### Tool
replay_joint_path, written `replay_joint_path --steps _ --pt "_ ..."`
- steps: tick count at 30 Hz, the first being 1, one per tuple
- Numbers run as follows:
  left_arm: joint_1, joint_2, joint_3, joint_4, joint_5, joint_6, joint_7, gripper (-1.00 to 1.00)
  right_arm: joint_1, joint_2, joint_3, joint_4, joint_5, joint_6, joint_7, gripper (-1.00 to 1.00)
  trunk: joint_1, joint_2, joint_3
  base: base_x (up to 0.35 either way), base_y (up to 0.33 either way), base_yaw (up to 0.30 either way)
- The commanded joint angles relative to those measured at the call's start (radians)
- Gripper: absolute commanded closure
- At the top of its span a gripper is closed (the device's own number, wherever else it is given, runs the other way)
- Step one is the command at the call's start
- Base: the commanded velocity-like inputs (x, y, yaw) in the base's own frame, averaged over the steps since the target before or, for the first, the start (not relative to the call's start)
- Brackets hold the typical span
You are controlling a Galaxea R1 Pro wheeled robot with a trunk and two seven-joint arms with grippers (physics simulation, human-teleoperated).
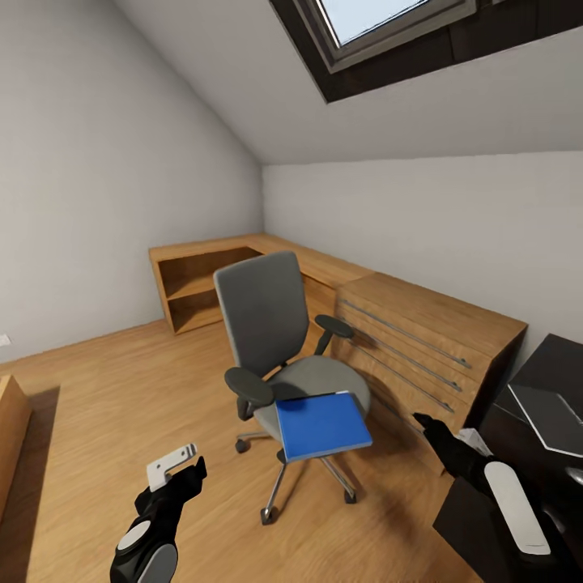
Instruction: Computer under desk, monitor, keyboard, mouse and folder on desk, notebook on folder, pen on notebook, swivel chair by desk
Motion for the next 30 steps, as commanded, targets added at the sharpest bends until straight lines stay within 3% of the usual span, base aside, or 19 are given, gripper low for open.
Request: replay_joint_path --steps 1,2,4,11,24,30 --pt "-0.001 0.001 -0.002 -0.002 0.004 0.004 0.008 -1.0 -0.001 0.0 -0.001 -0.001 -0.013 0.003 -0.004 -1.0 0.004 -0.008 -0.004 0.0 0.0 -0.017" --pt "-0.001 0.001 -0.002 -0.002 0.004 0.004 0.007 -1.0 -0.001 -0.003 -0.001 0.02 -0.04 0.016 0.048 -1.0 0.008 -0.015 -0.007 0.0 0.0 -0.004" --pt "-0.001 0.001 -0.001 -0.002 0.004 0.004 0.007 -1.0 -0.001 -0.008 -0.001 0.051 -0.053 0.038 0.095 -1.0 0.015 -0.029 -0.014 0.0 0.0 -0.003" --pt "-0.001 0.001 -0.001 -0.003 0.004 0.004 0.007 -1.0 -0.001 -0.014 -0.001 0.109 -0.066 0.072 0.228 -1.0 0.042 -0.078 -0.036 0.0 0.0 -0.001" --pt "-0.001 0.001 0.014 -0.003 0.004 0.004 0.007 -1.0 -0.001 -0.013 0.004 0.124 -0.068 0.077 0.247 -1.0 0.092 -0.169 -0.076 0.0 0.0 0.0" --pt "-0.001 0.001 0.02 -0.004 0.004 0.004 0.006 -1.0 -0.005 -0.032 0.001 0.18 -0.071 0.078 0.276 -1.0 0.115 -0.211 -0.095 0.0 0.0 0.0"
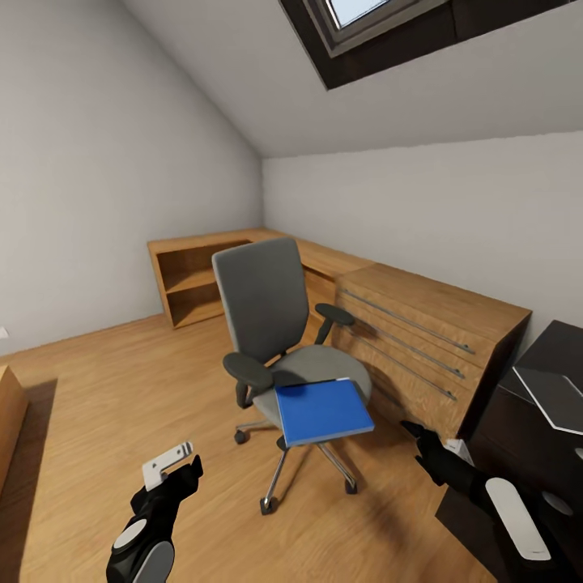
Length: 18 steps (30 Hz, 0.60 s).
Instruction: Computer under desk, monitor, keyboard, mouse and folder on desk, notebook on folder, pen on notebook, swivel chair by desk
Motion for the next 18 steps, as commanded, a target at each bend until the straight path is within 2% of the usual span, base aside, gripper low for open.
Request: replay_joint_path --steps 1,5,6,7,10,14,15,16,17,18 --pt "-0.001 0.001 -0.002 -0.001 0.004 0.003 0.008 -1.0 -0.001 0.0 -0.002 -0.001 -0.006 0.005 -0.004 -1.0 0.004 -0.008 -0.004 0.0 0.0 0.0" --pt "-0.001 0.001 -0.002 -0.002 0.004 0.003 0.007 -1.0 -0.001 -0.005 -0.001 0.004 -0.006 0.005 0.006 -1.0 0.019 -0.036 -0.017 0.0 0.0 0.0" --pt "-0.001 0.001 -0.001 -0.002 0.004 0.004 0.007 -1.0 -0.084 -0.072 0.019 0.206 0.021 0.01 0.144 -1.0 0.023 -0.043 -0.02 0.0 0.0 0.0" --pt "-0.001 0.001 -0.002 -0.002 0.004 0.004 0.007 -1.0 -0.097 -0.082 0.022 0.237 0.028 0.01 0.166 -1.0 0.027 -0.05 -0.023 0.0 0.0 0.0" --pt "-0.001 0.001 -0.002 -0.002 0.004 0.005 0.007 -1.0 -0.129 -0.103 0.031 0.314 0.055 0.012 0.233 -1.0 0.038 -0.071 -0.032 0.0 0.0 0.0" --pt "-0.001 0.001 -0.001 -0.002 0.004 0.005 0.007 -1.0 -0.144 -0.113 0.036 0.35 0.077 0.028 0.317 -1.0 0.054 -0.099 -0.045 0.0 0.0 0.0" --pt "-0.001 0.001 0.0 -0.002 0.004 0.005 0.007 -1.0 -0.147 -0.115 0.036 0.356 0.081 0.046 0.356 -1.0 0.057 -0.106 -0.048 0.0 0.0 0.0" --pt "-0.001 0.001 -0.001 -0.002 0.004 0.005 0.007 -1.0 -0.149 -0.117 0.036 0.361 0.083 0.081 0.424 -1.0 0.061 -0.113 -0.051 0.0 0.0 0.0" --pt "-0.001 0.001 -0.001 -0.002 0.004 0.005 0.007 -1.0 -0.149 -0.118 0.036 0.362 0.084 0.092 0.449 -1.0 0.065 -0.12 -0.054 0.0 0.0 0.0" --pt "-0.001 0.001 -0.001 -0.002 0.004 0.005 0.007 -1.0 -0.15 -0.119 0.035 0.363 0.084 0.114 0.502 -1.0 0.069 -0.127 -0.057 0.0 0.0 0.0"
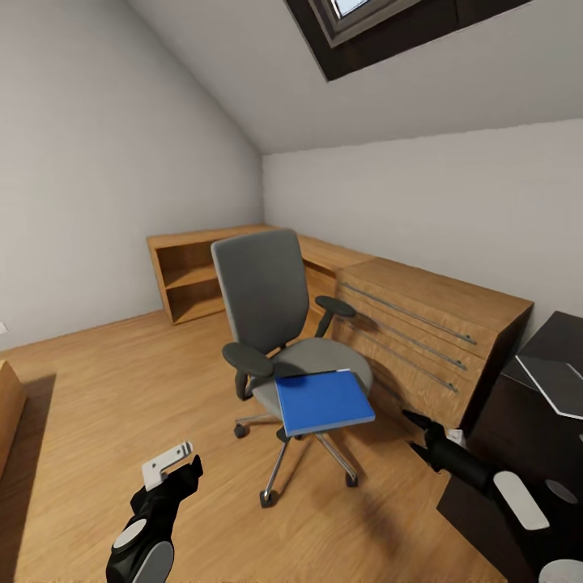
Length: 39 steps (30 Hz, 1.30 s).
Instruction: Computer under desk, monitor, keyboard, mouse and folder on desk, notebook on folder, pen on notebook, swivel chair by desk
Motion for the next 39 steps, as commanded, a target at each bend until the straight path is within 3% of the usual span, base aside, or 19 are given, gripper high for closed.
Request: replay_joint_path --steps 1,5,14,24,39 --pt "-0.001 0.001 -0.002 -0.001 0.004 0.004 0.008 -1.0 -0.002 -0.001 -0.004 0.002 0.0 0.057 0.108 -1.0 0.004 -0.008 -0.004 0.0 0.0 0.0" --pt "-0.001 0.001 -0.002 -0.002 0.004 0.004 0.008 -1.0 -0.002 -0.001 -0.007 0.004 0.0 0.094 0.144 -1.0 0.019 -0.036 -0.017 0.0 0.0 0.0" --pt "-0.001 0.001 -0.003 -0.001 0.004 0.004 0.008 -1.0 -0.002 -0.001 -0.011 0.006 0.0 0.112 0.156 -1.0 0.054 -0.099 -0.045 0.0 0.0 0.0" --pt "-0.001 0.001 -0.004 -0.001 0.004 0.004 0.008 -1.0 -0.002 -0.001 -0.016 0.014 0.0 0.105 0.151 -1.0 0.092 -0.169 -0.076 0.0 0.0 0.0" --pt "-0.001 0.001 -0.004 -0.002 0.004 0.003 0.008 -1.0 -0.002 0.001 -0.072 0.041 -0.002 0.102 0.097 -1.0 0.149 -0.274 -0.123 0.0 0.0 0.0"
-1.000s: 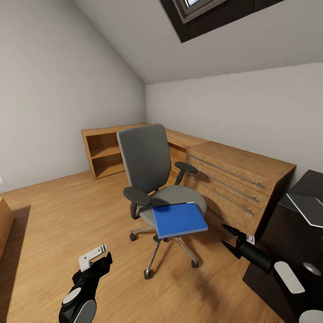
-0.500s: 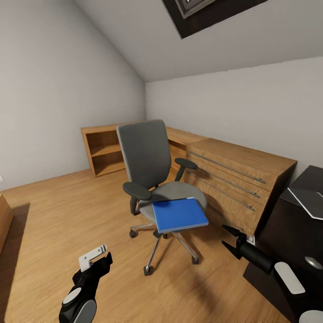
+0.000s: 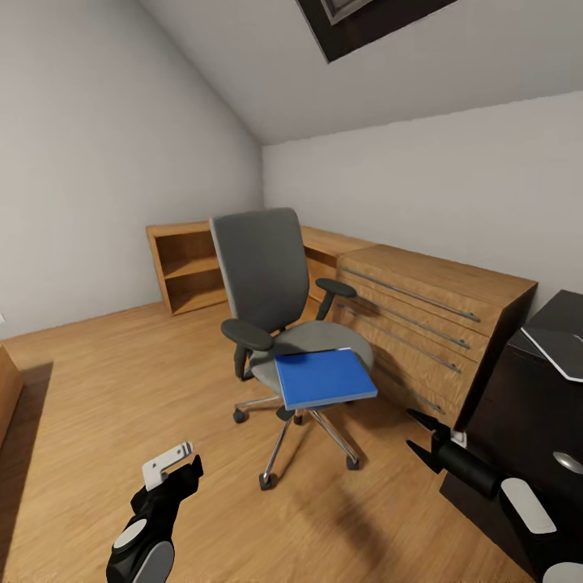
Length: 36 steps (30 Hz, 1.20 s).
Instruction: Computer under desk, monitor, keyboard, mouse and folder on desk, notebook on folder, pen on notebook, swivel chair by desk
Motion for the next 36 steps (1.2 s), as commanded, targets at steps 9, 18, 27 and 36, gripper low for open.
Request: replay_joint_path --steps 9,18,27,36 --pt "-0.001 0.001 -0.001 -0.001 0.004 0.003 0.008 -1.0 -0.001 0.0 -0.012 -0.001 0.001 0.005 0.015 -1.0 0.034 -0.064 -0.029 0.0 0.0 0.0" --pt "-0.001 0.001 -0.001 -0.002 0.004 0.003 0.008 -1.0 -0.001 0.002 -0.014 -0.002 0.001 0.005 0.019 -1.0 0.046 -0.085 -0.039 0.0 0.0 0.0" --pt "-0.001 0.002 -0.001 0.0 0.004 0.003 0.008 -1.0 -0.001 0.003 -0.014 -0.002 0.0 0.004 0.026 -1.0 0.046 -0.085 -0.039 0.0 0.0 0.0" --pt "-0.001 0.002 0.0 0.0 0.003 0.003 0.007 -1.0 -0.001 0.006 -0.014 -0.003 0.001 0.001 0.027 -1.0 0.046 -0.085 -0.039 0.149 0.101 0.0"
